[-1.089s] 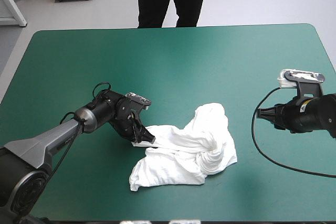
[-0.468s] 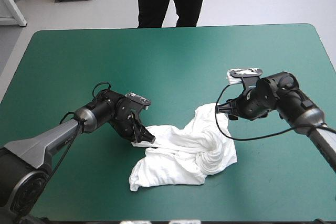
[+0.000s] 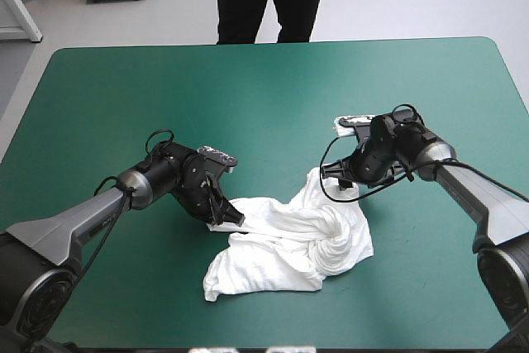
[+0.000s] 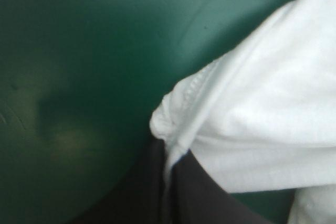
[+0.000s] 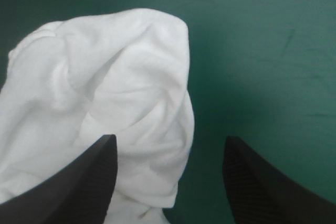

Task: Fold the cloth

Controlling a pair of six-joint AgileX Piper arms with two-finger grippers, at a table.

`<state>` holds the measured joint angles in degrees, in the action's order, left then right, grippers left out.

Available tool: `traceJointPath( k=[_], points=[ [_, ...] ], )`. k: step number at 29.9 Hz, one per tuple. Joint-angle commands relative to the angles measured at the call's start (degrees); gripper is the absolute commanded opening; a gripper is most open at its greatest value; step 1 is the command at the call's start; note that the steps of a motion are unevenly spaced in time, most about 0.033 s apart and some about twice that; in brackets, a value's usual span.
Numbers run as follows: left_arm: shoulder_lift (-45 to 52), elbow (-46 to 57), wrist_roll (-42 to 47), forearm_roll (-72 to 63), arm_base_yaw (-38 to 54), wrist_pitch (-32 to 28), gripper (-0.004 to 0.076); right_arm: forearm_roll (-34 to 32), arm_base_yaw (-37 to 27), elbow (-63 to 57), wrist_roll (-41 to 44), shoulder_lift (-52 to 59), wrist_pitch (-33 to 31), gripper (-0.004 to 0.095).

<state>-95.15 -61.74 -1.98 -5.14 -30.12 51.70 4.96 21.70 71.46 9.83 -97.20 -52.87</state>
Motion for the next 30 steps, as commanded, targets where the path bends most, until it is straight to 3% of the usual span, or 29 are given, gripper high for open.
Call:
traceJointPath(
  k=[1,5,8,10,12,13,18,25,30],
  points=[
    [1.03,-0.74,0.42,-0.59,-0.03,-0.61,-0.0009,0.34,0.09,1.87,-0.60,0.00,1.37,0.0558],
    [1.03,-0.74,0.42,-0.59,-0.03,-0.85,-0.0009,1.69,0.09,1.87,-0.60,-2.54,1.61,0.0555],
    [1.03,-0.74,0.42,-0.59,-0.03,-0.85,-0.0009,4.21,0.09,1.87,-2.53,-3.93,1.76,0.0487],
    [1.03,-0.74,0.42,-0.59,-0.03,-0.85,-0.0009,4.75,0.09,1.87,-3.07,-4.39,1.38,0.0323],
    [1.03,-0.74,0.42,-0.59,-0.03,-0.85,-0.0009,5.01,0.09,1.87,-3.07,-4.54,0.88,0.0056],
    [1.03,-0.74,0.42,-0.69,-0.03,-0.85,-0.0009,5.26,0.09,1.87,-2.81,-4.54,0.79,-0.0013],
    [1.53,-2.01,0.42,-0.41,-0.03,-0.80,-0.0009,3.44,0.09,1.87,-1.83,-3.23,0.64,-0.0017],
    [6.48,-8.94,2.84,4.53,1.67,0.44,-0.0009,-8.22,0.09,1.90,1.22,5.96,-1.65,-0.0017],
    [10.74,-15.43,2.35,6.66,6.74,3.40,-0.0009,-12.84,0.09,1.90,2.81,14.64,-2.83,-0.0017]
  ],
)
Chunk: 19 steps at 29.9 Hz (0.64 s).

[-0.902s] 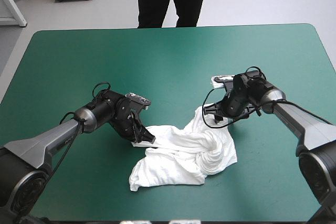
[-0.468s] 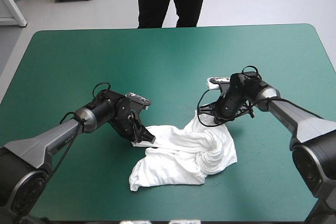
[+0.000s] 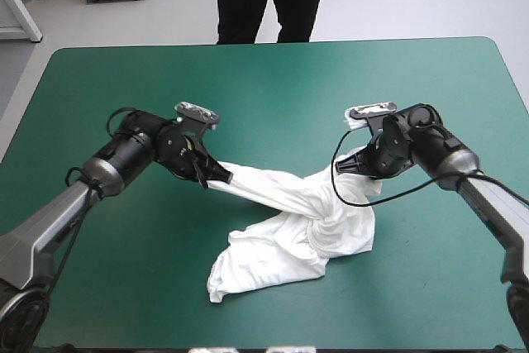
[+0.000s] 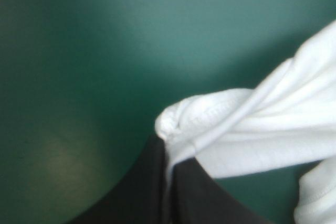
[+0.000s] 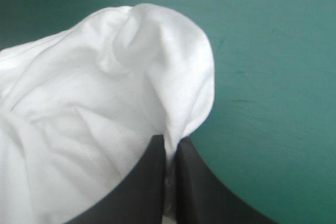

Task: Fold the cloth

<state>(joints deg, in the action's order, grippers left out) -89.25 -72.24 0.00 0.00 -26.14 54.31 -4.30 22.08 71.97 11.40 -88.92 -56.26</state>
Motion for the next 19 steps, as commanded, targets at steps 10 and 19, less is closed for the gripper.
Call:
traceJointPath(
  k=[10,19],
  points=[
    [11.81,-20.55,-3.49,2.37,8.72,4.97,-0.0009,-9.99,-0.29,8.45,4.07,20.93,-0.02,-0.0017],
    [13.78,-39.72,-4.51,2.26,8.72,6.87,-0.0009,-13.98,-0.29,32.09,-0.46,22.11,-3.84,-0.0017]
  ],
)
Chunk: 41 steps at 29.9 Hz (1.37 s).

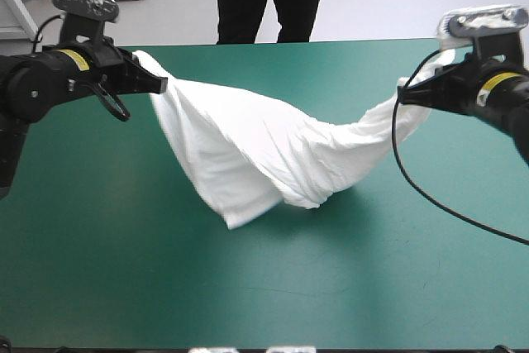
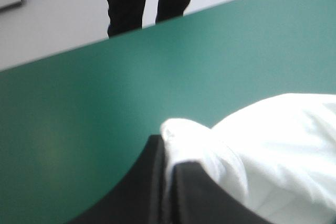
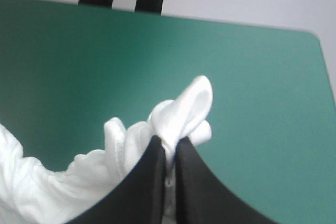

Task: Fold the cloth

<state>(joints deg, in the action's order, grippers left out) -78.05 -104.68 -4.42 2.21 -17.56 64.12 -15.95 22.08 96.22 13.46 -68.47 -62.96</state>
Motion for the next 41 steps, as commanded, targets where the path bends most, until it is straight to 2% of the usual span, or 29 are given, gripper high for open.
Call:
traceJointPath(
  k=[1,11,17,21,25,32,34,36,39,41],
  points=[
    [2.83,-9.74,-0.14,0.05,0.14,-2.94,-0.0009,-2.33,-0.29,10.69,-3.67,1.65,2.86,-0.0017],
    [7.11,-27.32,-3.02,-0.20,-0.07,-6.05,-0.0009,-2.98,-0.29,31.46,-10.98,1.65,2.73,-0.0017],
    [11.03,-30.33,-3.14,-0.20,-0.07,-5.99,-0.0009,-4.55,-0.29,37.38,-10.96,1.77,2.04,-0.0017],
    [13.00,-29.19,-3.14,0.43,-0.07,-4.13,-0.0009,-5.10,-0.29,37.37,-10.54,1.85,-3.19,-0.0017],
    [15.49,-21.75,-3.14,4.09,-3.35,-0.78,-0.0009,-8.04,-0.29,33.68,-7.02,3.34,-8.58,-0.0017],
    [17.90,1.65,1.89,14.27,-7.54,3.66,-0.0009,-8.64,-0.29,11.62,-2.26,10.40,-8.58,-0.0017],
    [17.90,8.47,2.85,14.89,-7.54,1.85,-0.0009,-8.64,-0.29,3.88,0.25,11.58,-8.06,-0.0017],
    [17.12,15.80,4.42,15.72,-7.54,-2.45,-0.0009,-8.64,-0.29,-4.56,2.71,11.85,-6.03,-0.0017],
    [14.19,23.89,8.36,17.23,-7.20,-10.22,-0.0009,-8.80,-0.29,-15.05,5.66,11.21,2.13,-0.0017],
    [10.42,25.67,10.69,16.98,-5.79,-13.35,-0.0009,-9.25,-0.29,-20.44,8.37,9.34,8.51,-0.0017]
  ],
)
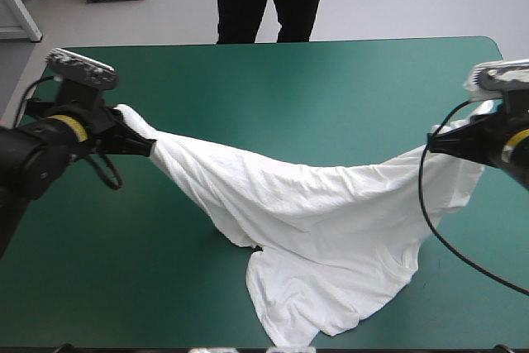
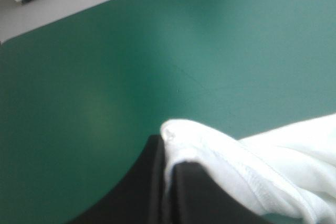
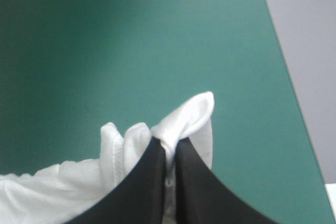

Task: Fold the cloth

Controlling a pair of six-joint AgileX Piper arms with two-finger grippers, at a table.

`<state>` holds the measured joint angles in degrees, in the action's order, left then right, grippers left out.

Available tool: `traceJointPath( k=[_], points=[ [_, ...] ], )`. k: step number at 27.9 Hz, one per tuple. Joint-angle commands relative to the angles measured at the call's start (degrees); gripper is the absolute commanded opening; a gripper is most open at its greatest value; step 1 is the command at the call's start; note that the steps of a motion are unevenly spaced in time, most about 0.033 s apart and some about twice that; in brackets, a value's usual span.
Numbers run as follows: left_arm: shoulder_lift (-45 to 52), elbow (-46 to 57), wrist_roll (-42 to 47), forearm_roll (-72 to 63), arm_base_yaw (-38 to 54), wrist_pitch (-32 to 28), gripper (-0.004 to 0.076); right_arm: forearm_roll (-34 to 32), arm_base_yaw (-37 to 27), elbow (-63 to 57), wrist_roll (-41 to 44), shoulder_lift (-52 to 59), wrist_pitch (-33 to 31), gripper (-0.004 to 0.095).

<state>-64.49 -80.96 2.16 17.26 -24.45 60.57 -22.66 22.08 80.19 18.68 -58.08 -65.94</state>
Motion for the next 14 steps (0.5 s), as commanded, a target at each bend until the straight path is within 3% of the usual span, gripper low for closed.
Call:
traceJointPath(
  k=[1,9,14],
  points=[
    [-5.49,1.94,3.97,0.46,2.12,-10.80,-0.0009,-2.78,-0.29,-5.86,4.64,-2.57,13.41,-0.0017],
    [-20.33,-1.55,3.60,-4.22,6.39,-19.05,-0.0009,-2.19,-5.46,-4.74,6.79,-19.82,20.07,-0.0017],
    [-28.01,-4.51,3.82,-3.86,6.97,-22.58,-0.0009,3.27,-11.26,2.53,6.53,-32.04,21.18,-0.0017]
  ],
)
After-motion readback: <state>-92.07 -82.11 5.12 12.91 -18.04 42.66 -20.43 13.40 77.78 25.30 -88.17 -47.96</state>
